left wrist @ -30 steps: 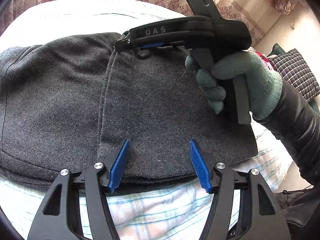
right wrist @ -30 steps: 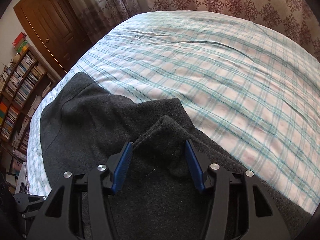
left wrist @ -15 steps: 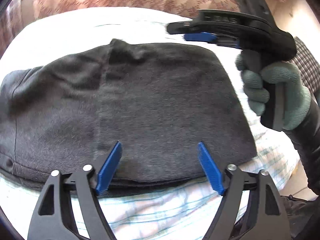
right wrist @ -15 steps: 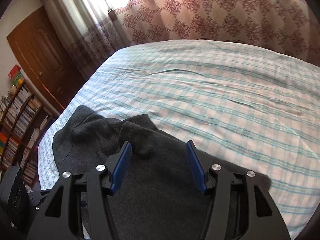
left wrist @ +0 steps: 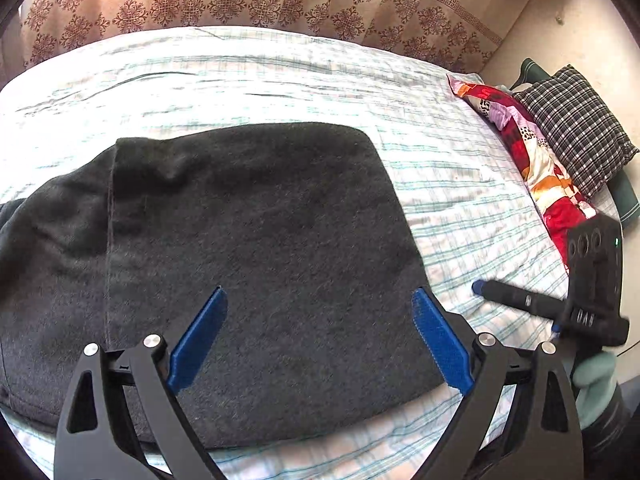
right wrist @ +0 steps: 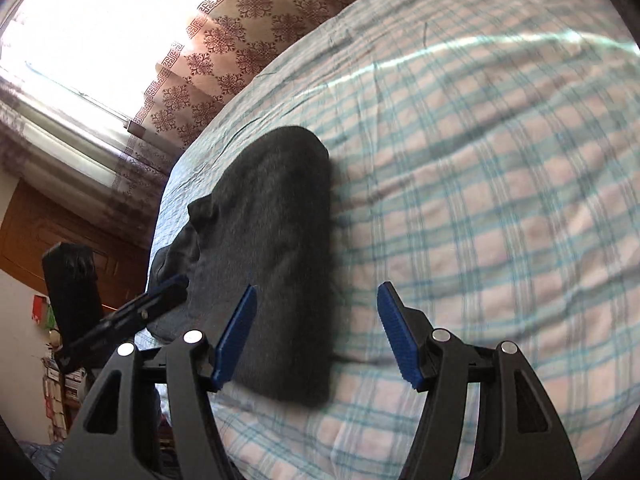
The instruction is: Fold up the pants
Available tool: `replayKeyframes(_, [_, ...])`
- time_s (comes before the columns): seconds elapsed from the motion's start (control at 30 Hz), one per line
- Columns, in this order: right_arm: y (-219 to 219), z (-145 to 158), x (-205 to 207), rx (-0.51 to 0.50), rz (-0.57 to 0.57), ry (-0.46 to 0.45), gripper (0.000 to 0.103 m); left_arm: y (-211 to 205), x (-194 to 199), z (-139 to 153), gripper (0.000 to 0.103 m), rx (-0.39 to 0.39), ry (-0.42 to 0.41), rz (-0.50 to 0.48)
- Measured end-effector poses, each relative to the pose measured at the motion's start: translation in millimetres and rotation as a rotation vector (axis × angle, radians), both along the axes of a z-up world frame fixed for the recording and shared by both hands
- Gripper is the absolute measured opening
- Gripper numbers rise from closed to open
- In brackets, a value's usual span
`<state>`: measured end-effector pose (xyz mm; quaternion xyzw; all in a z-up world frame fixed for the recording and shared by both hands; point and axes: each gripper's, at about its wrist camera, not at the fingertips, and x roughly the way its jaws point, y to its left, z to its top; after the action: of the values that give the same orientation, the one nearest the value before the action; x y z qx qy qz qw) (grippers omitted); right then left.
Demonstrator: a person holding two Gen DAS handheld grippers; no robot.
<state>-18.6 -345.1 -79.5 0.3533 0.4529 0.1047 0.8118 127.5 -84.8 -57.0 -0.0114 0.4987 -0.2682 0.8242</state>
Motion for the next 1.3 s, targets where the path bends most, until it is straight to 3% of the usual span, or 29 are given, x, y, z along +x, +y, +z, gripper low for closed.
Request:
replayKeyframes(0.17, [22.9,-13.1,-14.9,0.050,0.031,0.015,0.063,-24.0,10.3,5.5,0.096,0.009,0.012,-0.035])
replayKeyframes(0.37, [54.2,-26.2,-8.1,0.022,0.088,0.058,0.063,-48.2,27.8,-1.3,0.096,0.022,0.050,-0.071])
replayKeyframes(0.53, [81.5,-36.4,-4.7,-0.024,0.094,0.076,0.065,-64.6,53.8,-7.5,0.096,0.036,0.104,-0.039])
replayKeyframes(0.7, [79.7,-34.6,-2.6,-0.011,0.053,0.069,0.048,-85.8,69.6,-11.0,0.100,0.053,0.131,-0.023])
replayKeyframes(0.87, [100.6,-6.7,-5.7,-0.135,0.095,-0.029,0.033,-112.7,82.5,-20.1,0.100,0.152,0.134,-0.036])
replayKeyframes(1.03, [139.0,26.0,-6.2,-0.366,0.180,-0.140,0.030,-127.4,92.9,-28.2,0.100,0.259,0.172,-0.068])
replayKeyframes(1.23, [174.2,41.9,-9.4,-0.483,0.260,-0.229,0.029,-137.6,97.0,-41.1,0.100,0.403,0.180,-0.157])
replayKeyframes(1.3, [170.1,41.9,-8.8,-0.471,0.263,-0.228,0.028,-136.2,97.4,-40.5,0.088,0.410,0.159,-0.167])
